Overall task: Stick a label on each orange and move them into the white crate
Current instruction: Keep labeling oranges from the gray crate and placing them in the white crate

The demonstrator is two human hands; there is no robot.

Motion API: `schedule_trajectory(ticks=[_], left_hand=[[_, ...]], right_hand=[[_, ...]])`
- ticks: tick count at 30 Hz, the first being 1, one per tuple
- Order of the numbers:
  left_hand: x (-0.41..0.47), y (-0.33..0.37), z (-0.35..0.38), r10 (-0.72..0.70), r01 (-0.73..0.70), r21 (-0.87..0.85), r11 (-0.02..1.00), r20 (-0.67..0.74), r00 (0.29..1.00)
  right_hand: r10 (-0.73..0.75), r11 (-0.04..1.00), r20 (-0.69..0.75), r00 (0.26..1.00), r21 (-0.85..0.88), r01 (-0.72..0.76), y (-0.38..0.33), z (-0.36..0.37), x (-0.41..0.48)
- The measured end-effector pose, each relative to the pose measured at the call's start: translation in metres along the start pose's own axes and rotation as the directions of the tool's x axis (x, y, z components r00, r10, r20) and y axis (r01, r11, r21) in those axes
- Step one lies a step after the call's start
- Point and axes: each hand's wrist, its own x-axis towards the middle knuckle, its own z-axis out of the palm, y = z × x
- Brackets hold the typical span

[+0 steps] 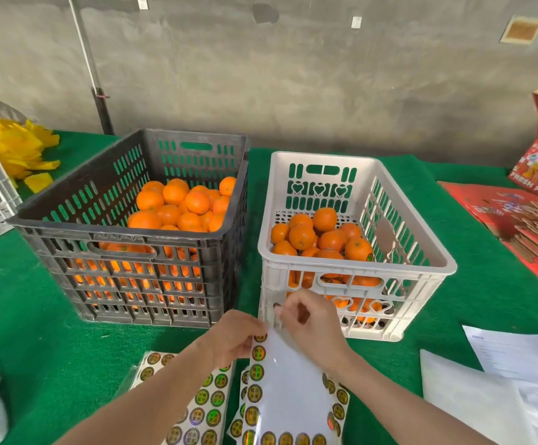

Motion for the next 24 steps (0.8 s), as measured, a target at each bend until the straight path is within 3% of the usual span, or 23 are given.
schedule_trajectory(ticks=[2,4,6,8,10,12,14,16,18,20,23,24], left_hand=[[-0.001,-0.008,0.001,0.065,-0.045,0.318,0.947,-0.052,0.997],[-0.005,-0.012,-0.002,0.314,-0.192,0.637,0.747,-0.084,0.946],[-0.022,0.004,-0.010,0.622,-0.411,0.693,0.592,-0.069,0.780],[-0.041,0.031,-0.024,0.830,-0.614,0.650,0.448,-0.047,0.556],[-0.059,0.063,-0.044,0.929,-0.703,0.626,0.339,-0.105,0.354],[-0.066,0.093,-0.070,0.943,-0.691,0.643,0.331,-0.200,0.266],[-0.059,0.119,-0.101,0.915,-0.599,0.692,0.402,-0.279,0.291],[-0.043,0.144,-0.137,0.841,-0.457,0.718,0.525,-0.356,0.408],[-0.023,0.167,-0.170,0.746,-0.279,0.766,0.580,-0.362,0.558],[-0.001,0.183,-0.192,0.654,-0.111,0.864,0.491,-0.281,0.702],[0.033,0.200,-0.204,0.417,0.094,0.988,0.125,-0.138,0.899],[0.045,0.201,-0.204,0.291,0.120,0.991,0.054,-0.131,0.948]], right_hand=[[0.015,0.995,-0.023,1.000,0.102,-0.013,-0.010,-0.005,0.009],[-0.049,0.984,-0.052,0.997,0.170,0.057,-0.025,-0.007,0.020],[-0.139,0.963,-0.097,0.986,0.220,0.158,-0.042,-0.007,0.035],[-0.205,0.940,-0.144,0.968,0.248,0.236,-0.060,-0.002,0.058],[-0.238,0.933,-0.165,0.957,0.234,0.272,-0.075,0.010,0.088],[-0.263,0.944,-0.135,0.955,0.167,0.284,-0.086,0.029,0.120],[-0.270,0.959,-0.059,0.961,0.078,0.274,-0.094,0.050,0.150],[-0.264,0.964,0.040,0.964,-0.006,0.265,-0.099,0.069,0.174],[-0.222,0.968,0.163,0.961,-0.078,0.237,-0.098,0.081,0.188],[-0.181,0.965,0.256,0.950,-0.139,0.221,-0.091,0.086,0.195],[-0.178,0.952,0.293,0.939,-0.189,0.239,-0.082,0.088,0.195],[-0.179,0.950,0.293,0.939,-0.196,0.242,-0.081,0.088,0.195]])
